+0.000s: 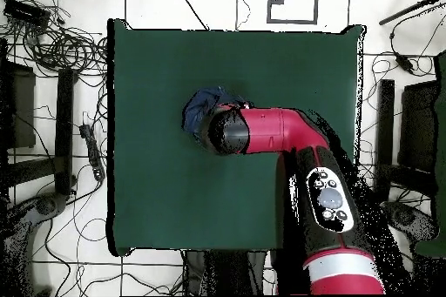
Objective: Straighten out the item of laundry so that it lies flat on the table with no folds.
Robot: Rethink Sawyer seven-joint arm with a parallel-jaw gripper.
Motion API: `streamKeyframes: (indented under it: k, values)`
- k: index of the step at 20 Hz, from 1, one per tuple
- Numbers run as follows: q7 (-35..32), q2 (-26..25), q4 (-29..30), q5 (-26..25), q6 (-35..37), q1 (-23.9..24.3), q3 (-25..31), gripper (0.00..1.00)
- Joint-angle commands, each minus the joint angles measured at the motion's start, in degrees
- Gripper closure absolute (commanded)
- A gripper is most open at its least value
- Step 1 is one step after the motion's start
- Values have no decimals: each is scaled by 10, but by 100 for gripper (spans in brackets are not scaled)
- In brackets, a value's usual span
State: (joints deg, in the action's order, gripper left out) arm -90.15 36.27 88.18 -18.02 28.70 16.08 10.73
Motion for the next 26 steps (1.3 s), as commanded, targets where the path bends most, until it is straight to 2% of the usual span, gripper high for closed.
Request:
streamKeyframes:
  k: [1,8,9,10,13,20,23,26]
  values:
    - [91,-53,-32,-52,9,7,82,0]
    - [50,-95,-40,-94,-54,14,88,0]
    - [29,-96,-35,-89,-64,15,85,0]
    - [2,-98,-34,-79,-56,12,78,100]
    - [-18,-100,-35,-75,-62,8,71,100]
    - [-5,-96,-42,-73,-47,9,75,100]
    - [7,-66,-33,-52,25,5,74,100]
    - [28,2,-27,-20,157,-4,65,100]
